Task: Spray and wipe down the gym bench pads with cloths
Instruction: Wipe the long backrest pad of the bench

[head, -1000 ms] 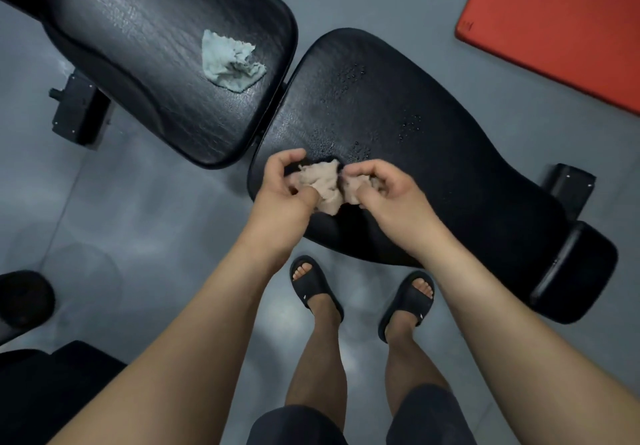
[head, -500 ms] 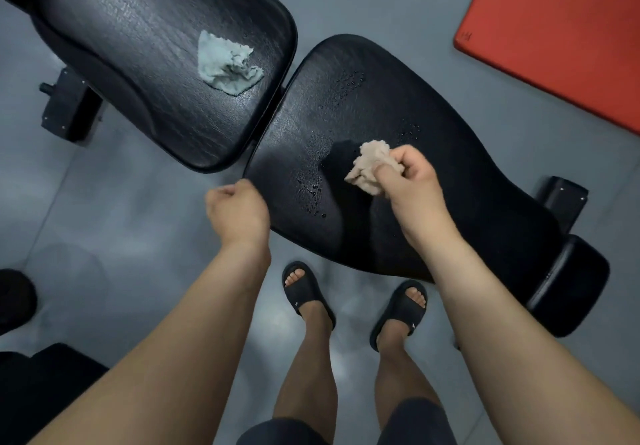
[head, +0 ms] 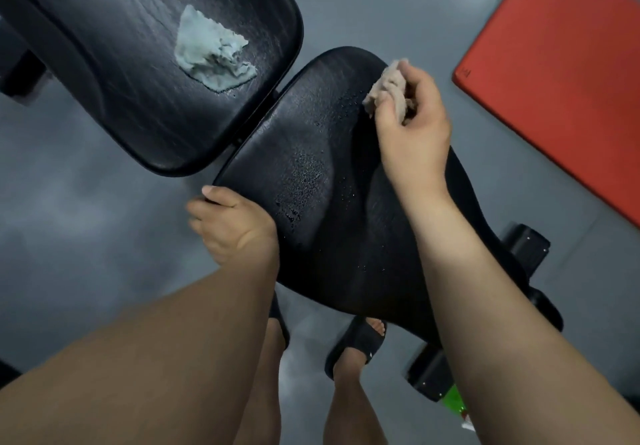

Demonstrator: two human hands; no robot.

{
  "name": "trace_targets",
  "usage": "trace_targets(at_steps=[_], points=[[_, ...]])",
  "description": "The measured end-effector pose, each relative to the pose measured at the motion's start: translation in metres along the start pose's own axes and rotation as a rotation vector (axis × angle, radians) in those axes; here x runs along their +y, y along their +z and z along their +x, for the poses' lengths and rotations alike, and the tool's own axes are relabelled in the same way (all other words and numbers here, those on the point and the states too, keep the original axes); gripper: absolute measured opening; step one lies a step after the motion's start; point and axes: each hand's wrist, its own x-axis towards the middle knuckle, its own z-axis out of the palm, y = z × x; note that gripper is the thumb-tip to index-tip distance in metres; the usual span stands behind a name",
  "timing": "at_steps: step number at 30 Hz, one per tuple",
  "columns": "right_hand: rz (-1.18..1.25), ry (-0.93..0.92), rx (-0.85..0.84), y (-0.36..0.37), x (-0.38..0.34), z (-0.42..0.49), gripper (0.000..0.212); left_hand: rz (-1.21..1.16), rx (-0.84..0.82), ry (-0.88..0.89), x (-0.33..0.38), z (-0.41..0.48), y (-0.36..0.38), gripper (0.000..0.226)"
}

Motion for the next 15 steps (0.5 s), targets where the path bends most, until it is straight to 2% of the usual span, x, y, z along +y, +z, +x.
trace_targets(at_steps=[3,5,7,8,11,15], points=[[-0.186,-0.258,-0.007,0.014,0.004,0.016,0.045,0.018,0.010,0.012,-0.001,0.001,0.001,0.050],[-0.306,-0.374,-0.149,0.026,0.008,0.024,0.050,0.021,0.033,0.040,-0.003,0.002,0.003,0.050],[-0.404,-0.390,-0.318,0.034,0.017,0.028,0.051,0.015,0.059,0.043,-0.006,0.003,0.005,0.049],[-0.429,-0.408,-0.352,0.035,0.021,0.031,0.049,0.013,0.068,0.044,-0.006,0.003,0.006,0.049],[-0.485,-0.525,-0.340,0.029,0.032,0.047,0.049,0.002,0.085,0.046,-0.006,0.001,0.006,0.046],[-0.547,-0.598,-0.441,0.032,0.039,0.065,0.052,-0.012,0.138,0.047,-0.008,-0.001,0.009,0.044]])
